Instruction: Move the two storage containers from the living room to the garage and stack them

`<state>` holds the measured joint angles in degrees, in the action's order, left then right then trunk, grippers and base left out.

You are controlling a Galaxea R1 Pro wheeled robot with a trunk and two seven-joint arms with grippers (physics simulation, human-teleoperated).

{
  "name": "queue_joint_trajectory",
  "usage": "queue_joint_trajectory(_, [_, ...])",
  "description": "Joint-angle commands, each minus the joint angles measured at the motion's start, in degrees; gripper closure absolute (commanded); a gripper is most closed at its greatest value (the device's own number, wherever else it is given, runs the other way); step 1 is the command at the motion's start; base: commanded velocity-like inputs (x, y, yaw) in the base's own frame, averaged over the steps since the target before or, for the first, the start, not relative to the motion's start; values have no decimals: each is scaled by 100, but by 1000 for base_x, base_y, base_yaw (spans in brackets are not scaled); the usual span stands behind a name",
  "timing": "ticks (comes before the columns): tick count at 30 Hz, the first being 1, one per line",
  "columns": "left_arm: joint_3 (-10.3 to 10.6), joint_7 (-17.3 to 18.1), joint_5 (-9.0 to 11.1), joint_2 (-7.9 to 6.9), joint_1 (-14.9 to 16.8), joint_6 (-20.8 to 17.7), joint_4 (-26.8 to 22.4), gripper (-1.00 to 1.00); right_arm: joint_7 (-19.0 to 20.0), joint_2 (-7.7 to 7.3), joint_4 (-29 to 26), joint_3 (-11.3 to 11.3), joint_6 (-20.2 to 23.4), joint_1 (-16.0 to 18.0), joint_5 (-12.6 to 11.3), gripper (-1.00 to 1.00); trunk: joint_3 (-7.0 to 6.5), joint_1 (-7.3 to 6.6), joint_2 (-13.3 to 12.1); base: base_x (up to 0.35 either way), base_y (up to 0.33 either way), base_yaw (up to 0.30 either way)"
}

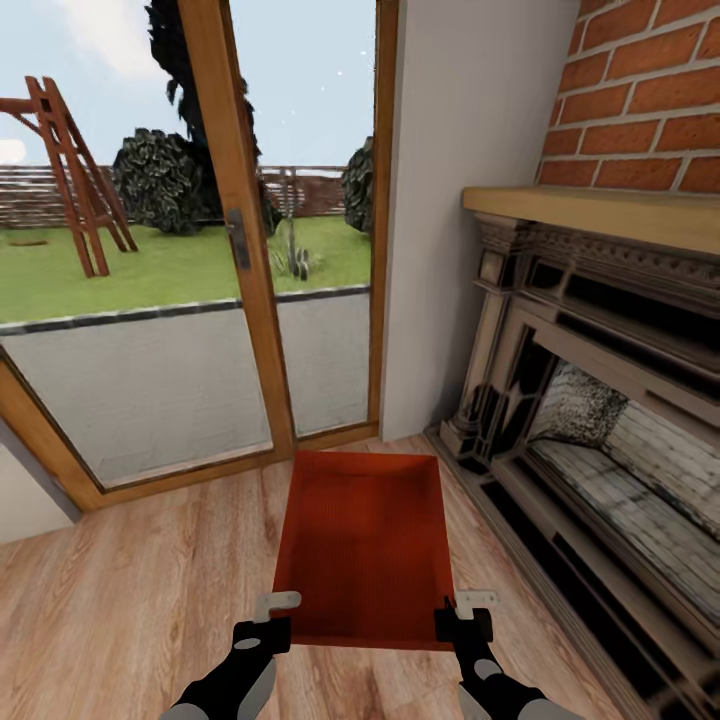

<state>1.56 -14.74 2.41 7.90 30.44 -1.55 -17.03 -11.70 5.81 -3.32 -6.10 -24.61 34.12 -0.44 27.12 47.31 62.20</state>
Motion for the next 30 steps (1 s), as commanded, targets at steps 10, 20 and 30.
queue_joint_trajectory(10, [72,-29,137,1,-3,-18,16,100,-23,-2,-178,50,-105,7,70,100,-102,-132,-239,0,0,0])
queue_joint_trajectory(20, [72,-29,137,1,-3,-16,16,100,-74,16,-178,48,-121,7,71,100,-126,-132,-239,0,0,0])
queue_joint_trajectory(30, [72,-29,137,1,-3,-16,16,100,-69,17,-178,48,-123,7,71,100,-215,-132,-239,0,0,0])
